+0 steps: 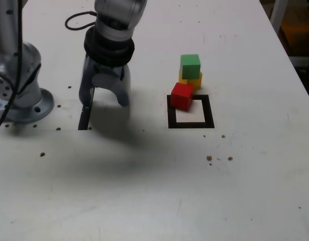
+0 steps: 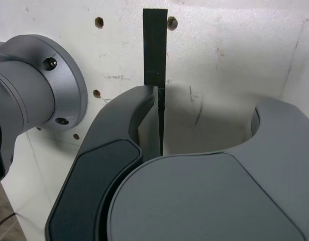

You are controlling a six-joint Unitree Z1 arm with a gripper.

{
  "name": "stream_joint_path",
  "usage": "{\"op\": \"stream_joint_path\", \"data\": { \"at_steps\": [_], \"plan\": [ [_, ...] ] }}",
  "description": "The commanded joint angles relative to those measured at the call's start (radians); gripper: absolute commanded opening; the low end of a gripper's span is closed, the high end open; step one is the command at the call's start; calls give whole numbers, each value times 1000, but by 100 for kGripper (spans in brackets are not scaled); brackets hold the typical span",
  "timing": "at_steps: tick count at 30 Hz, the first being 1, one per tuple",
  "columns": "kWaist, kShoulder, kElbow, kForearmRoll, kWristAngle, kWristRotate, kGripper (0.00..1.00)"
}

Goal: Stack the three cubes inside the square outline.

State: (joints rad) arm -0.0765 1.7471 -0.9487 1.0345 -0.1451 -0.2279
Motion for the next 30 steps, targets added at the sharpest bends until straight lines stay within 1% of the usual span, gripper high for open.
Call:
{"op": "stream_joint_path", "data": {
  "at_steps": [1, 4, 8, 13, 20, 30],
  "plan": [
    [-2, -11, -17, 7, 4, 3, 71],
    [-2, -5, -70, 32, 9, 25, 71],
    [-2, 49, -206, 85, 18, 91, 71],
    [-2, 82, -295, 112, 23, 143, 72],
    [-1, 99, -372, 131, 25, 206, 73],
    [12, 125, -415, 128, 45, 277, 73]
  ]
}}
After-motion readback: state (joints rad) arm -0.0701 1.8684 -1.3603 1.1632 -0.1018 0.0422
